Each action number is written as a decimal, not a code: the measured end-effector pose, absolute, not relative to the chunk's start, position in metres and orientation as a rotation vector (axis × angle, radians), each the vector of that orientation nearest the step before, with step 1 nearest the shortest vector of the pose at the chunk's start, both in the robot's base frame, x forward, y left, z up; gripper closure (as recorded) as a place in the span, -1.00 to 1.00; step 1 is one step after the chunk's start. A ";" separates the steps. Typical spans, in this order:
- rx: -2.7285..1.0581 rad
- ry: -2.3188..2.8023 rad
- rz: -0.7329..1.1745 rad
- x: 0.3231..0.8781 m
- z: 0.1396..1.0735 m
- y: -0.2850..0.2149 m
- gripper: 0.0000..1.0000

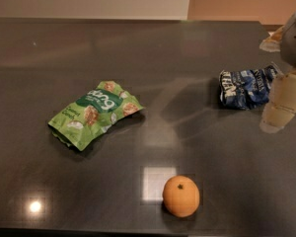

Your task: Move blue chip bag near orange

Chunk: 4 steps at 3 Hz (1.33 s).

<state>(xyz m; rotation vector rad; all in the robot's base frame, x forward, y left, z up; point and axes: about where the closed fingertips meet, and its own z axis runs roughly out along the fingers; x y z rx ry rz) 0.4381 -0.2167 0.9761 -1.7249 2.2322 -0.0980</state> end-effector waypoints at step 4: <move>-1.663 2.218 -0.026 0.495 0.956 -0.248 -1.00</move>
Offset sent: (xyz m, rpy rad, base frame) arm 0.0437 -0.0177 -0.0116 0.0197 0.0051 0.0119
